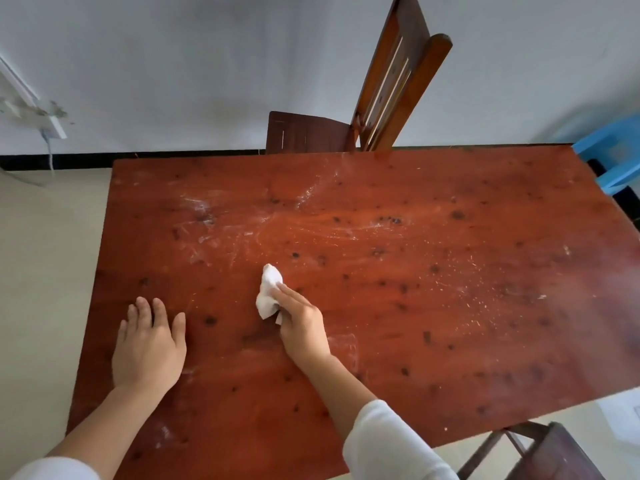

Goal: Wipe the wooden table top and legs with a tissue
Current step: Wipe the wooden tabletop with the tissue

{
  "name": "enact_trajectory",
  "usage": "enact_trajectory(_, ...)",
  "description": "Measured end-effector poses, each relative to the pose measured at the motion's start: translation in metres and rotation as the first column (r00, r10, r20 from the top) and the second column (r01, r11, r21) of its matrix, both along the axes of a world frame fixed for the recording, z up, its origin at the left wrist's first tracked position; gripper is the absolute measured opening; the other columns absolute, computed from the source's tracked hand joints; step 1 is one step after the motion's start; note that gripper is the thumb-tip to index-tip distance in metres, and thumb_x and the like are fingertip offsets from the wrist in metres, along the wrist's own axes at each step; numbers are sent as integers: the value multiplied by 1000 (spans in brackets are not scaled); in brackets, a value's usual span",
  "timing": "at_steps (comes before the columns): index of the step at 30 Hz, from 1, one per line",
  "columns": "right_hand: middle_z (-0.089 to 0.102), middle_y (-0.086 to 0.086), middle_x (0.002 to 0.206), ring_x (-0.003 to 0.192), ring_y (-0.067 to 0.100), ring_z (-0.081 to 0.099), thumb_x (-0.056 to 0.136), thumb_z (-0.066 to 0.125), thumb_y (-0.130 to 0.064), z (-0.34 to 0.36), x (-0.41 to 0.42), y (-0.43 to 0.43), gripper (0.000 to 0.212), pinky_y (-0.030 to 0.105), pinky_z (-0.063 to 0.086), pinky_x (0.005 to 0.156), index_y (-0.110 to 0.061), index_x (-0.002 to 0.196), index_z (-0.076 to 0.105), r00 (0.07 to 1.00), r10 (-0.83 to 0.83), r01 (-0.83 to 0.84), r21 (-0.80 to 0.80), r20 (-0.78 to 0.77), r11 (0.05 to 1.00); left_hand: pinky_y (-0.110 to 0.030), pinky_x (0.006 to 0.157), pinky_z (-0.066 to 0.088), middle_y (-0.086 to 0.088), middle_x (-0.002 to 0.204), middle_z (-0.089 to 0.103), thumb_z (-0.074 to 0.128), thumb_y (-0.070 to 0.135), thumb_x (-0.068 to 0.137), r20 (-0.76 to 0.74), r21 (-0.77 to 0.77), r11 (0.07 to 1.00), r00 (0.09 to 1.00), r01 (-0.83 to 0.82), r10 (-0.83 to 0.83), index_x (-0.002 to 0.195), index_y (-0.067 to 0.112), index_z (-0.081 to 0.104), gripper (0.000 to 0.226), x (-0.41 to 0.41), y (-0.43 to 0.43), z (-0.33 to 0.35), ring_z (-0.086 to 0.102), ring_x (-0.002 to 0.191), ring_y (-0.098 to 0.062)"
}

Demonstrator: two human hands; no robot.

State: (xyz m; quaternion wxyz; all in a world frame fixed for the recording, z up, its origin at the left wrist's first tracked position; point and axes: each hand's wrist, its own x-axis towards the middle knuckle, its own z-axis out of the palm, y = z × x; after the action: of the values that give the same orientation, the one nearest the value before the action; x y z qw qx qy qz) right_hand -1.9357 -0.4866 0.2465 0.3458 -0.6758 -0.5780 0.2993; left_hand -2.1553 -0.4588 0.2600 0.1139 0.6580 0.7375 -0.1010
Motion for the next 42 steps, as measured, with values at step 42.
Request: enact_trajectory(42, 39, 5, 148, 143, 24, 23, 74, 33, 21, -11, -86, 64, 70, 34, 17, 119, -11, 134, 51, 963, -73, 85, -38, 259, 996, -42, 90, 45, -16, 127, 59, 24, 32, 101, 394, 26, 980, 903, -197, 171, 141, 8, 38, 49, -104, 25, 6, 57, 110, -37)
